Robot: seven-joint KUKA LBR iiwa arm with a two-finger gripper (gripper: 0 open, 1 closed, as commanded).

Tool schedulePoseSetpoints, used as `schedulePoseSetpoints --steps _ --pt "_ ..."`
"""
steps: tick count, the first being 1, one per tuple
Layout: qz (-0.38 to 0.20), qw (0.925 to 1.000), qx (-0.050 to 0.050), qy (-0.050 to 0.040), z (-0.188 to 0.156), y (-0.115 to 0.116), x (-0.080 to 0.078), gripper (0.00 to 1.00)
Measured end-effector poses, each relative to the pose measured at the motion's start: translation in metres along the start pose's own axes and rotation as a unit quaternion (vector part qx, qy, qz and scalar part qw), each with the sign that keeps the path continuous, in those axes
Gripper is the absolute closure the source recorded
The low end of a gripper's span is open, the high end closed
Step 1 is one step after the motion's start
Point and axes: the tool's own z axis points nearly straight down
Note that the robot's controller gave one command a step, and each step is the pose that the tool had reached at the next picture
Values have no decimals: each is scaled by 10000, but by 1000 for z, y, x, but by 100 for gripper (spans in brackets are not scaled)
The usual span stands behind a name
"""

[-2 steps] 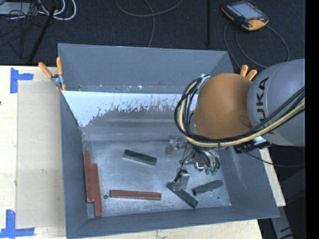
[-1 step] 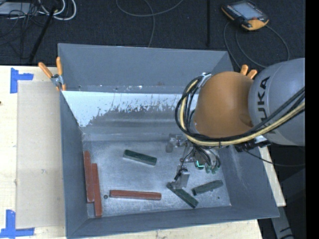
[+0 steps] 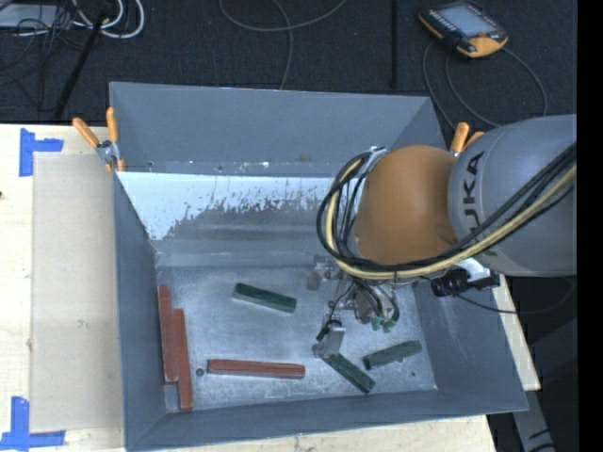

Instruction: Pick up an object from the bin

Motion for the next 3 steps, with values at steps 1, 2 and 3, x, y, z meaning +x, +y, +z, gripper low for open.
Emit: schedulePoseSetpoints --steps 1,2,3 --pt "60 10000 4 7 59 -2 5 0" --pt "53 10000 22 49 81 37 17 0" --pt "-1560 9877 2 33 91 40 39 100"
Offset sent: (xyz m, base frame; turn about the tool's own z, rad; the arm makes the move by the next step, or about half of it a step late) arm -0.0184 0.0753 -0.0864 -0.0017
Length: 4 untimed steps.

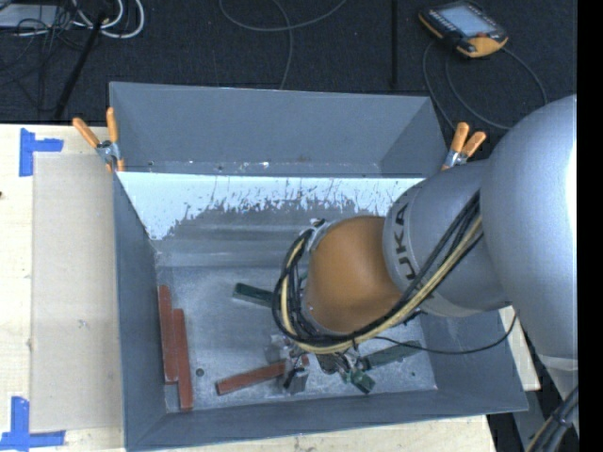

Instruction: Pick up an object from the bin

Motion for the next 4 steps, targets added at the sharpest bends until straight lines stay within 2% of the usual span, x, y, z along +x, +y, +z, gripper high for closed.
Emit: schedulePoseSetpoints --steps 2,3,4 --pt "-14 10000 -2 29 -4 0 0 100" --pt "-245 9997 2 -39 -39 2 -18 100" --pt "-407 9992 -14 47 -64 -28 -16 100"
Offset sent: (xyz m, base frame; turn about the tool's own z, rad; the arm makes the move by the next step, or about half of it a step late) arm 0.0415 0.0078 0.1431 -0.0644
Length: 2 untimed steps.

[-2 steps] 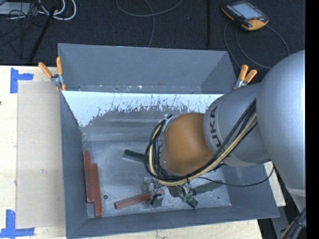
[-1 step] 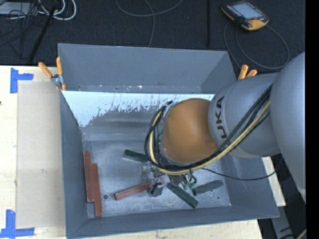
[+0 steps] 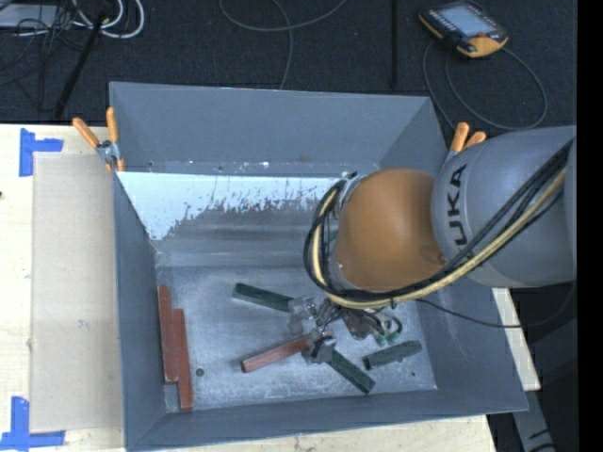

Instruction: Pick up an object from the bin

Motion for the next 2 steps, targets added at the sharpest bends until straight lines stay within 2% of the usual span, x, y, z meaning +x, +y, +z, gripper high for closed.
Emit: schedulePoseSetpoints --steps 1,2 --pt "-7 10000 6 -18 -15 -8 0 100" --pt "109 9999 22 -102 1 8 3 100"
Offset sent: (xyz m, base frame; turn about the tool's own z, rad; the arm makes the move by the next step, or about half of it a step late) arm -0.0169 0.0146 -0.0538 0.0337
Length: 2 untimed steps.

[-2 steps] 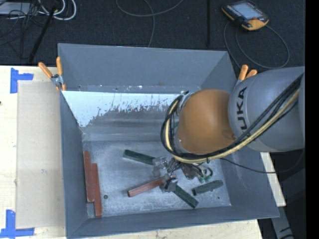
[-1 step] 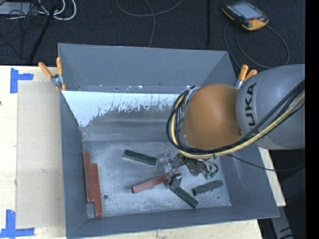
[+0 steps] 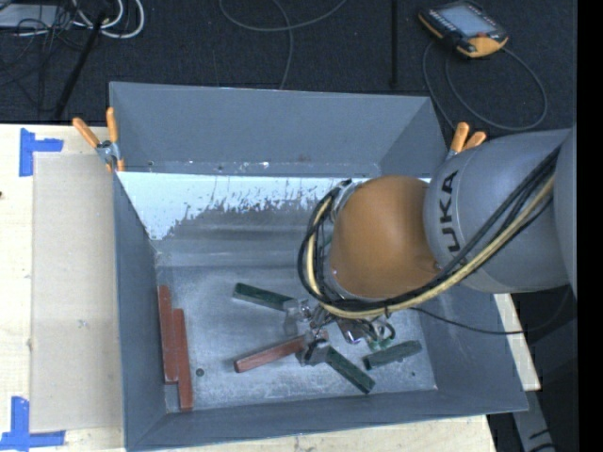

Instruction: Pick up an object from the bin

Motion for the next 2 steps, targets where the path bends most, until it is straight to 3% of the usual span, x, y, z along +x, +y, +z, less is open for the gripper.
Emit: schedulePoseSetpoints --steps 1,2 --pt "32 9999 -23 123 -12 -8 0 100" --pt "-38 10000 -11 65 -72 -12 13 100"
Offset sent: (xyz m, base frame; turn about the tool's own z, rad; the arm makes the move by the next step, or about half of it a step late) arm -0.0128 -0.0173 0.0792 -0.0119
